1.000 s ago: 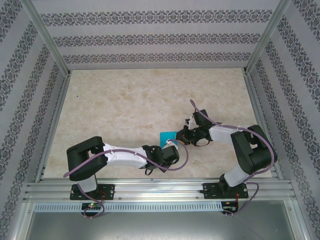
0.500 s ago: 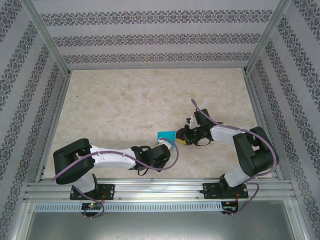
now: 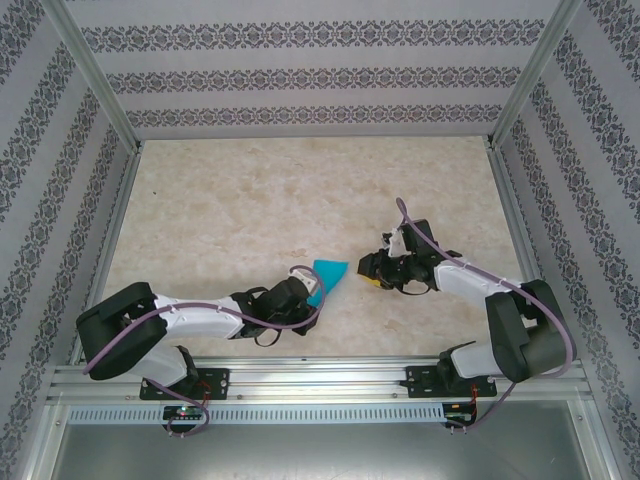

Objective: Fold a paper plane with a square sheet of paper (fold left side to right side)
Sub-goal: Fold the wing for the fifth time at the center of the table.

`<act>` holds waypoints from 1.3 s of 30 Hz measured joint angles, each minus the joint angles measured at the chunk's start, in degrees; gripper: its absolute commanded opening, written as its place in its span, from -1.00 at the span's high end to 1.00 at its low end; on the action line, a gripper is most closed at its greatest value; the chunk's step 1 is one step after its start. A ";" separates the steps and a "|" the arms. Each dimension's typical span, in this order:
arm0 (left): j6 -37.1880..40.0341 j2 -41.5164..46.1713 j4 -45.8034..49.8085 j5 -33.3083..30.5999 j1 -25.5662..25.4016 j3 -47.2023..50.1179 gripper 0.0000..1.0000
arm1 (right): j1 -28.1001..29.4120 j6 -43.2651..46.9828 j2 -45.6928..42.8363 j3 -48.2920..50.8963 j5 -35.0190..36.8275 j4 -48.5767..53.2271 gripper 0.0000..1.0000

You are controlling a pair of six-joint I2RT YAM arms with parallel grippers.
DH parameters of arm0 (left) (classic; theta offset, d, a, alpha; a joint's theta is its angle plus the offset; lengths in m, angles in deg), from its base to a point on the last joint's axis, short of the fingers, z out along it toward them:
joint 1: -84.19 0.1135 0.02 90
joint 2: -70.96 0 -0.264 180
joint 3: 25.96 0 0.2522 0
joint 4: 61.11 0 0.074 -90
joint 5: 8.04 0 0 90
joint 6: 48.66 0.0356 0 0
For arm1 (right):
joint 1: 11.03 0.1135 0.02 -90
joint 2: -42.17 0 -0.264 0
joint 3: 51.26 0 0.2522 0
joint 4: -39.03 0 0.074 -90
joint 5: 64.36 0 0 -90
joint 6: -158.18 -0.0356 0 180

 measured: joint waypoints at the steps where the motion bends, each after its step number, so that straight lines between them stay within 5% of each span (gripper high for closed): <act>1: -0.20 0.00 -0.59 0.59 0.35 0.15 0.62 | 0.44 0.11 -0.02 0.28 0.00 -0.02 0.29; 21: -4.70 -1.36 -10.67 9.84 5.20 1.68 0.89 | 12.74 -4.04 4.66 2.73 2.54 -11.02 0.34; 39: -7.72 -5.73 -14.91 14.14 7.21 1.68 0.97 | 14.56 -6.16 10.16 2.14 3.56 -16.96 0.23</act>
